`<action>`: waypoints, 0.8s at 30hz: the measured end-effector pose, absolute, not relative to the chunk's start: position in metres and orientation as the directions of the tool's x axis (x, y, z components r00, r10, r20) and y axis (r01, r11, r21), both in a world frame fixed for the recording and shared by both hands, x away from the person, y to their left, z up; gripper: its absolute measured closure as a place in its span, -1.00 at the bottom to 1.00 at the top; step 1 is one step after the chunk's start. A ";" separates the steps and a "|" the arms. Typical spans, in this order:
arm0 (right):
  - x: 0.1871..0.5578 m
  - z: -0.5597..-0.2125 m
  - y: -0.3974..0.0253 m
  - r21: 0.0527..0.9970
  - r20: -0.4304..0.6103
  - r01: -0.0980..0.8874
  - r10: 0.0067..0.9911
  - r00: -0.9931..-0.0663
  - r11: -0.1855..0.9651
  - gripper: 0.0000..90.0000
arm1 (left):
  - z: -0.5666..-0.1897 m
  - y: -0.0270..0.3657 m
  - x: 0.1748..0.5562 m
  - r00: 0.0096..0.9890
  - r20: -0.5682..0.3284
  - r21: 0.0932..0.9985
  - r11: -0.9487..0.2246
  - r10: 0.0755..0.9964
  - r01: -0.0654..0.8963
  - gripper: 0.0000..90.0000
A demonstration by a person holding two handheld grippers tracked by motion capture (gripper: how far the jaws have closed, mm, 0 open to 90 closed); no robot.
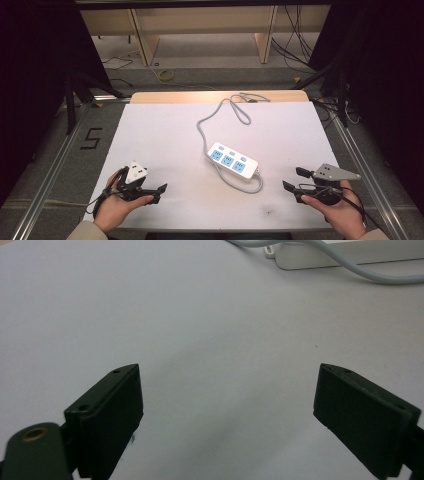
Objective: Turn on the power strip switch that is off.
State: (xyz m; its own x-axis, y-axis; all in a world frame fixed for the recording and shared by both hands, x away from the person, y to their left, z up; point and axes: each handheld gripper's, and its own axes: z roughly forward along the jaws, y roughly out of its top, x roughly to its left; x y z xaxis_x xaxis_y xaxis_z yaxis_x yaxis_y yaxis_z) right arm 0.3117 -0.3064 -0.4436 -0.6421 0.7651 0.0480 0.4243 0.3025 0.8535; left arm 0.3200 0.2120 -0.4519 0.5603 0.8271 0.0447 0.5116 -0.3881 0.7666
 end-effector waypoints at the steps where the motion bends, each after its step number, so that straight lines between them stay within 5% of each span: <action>1: 0.311 -0.443 -0.306 0.853 0.050 0.427 0.767 -0.640 0.301 -0.29 | -0.452 0.212 0.320 0.561 0.045 0.764 -0.391 0.826 0.514 -0.72; 9: 0.311 -0.439 -0.304 0.854 0.043 0.426 0.776 -0.629 0.298 -0.01 | -0.452 0.210 0.320 0.563 0.052 0.763 -0.397 0.825 0.511 -0.70; 24: 0.315 -0.431 -0.301 0.845 -0.027 0.401 0.777 -0.629 0.354 1.00 | -0.452 0.210 0.320 0.556 0.056 0.763 -0.395 0.829 0.511 -0.68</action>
State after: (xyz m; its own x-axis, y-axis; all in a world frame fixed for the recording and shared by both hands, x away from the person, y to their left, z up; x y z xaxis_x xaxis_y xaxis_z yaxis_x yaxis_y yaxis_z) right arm 0.3146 -0.3014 -0.4306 -0.6293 0.7767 -0.0266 0.4006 0.3535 0.8453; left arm 0.3204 0.2102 -0.4520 0.5563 0.8291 0.0561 0.5112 -0.3947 0.7634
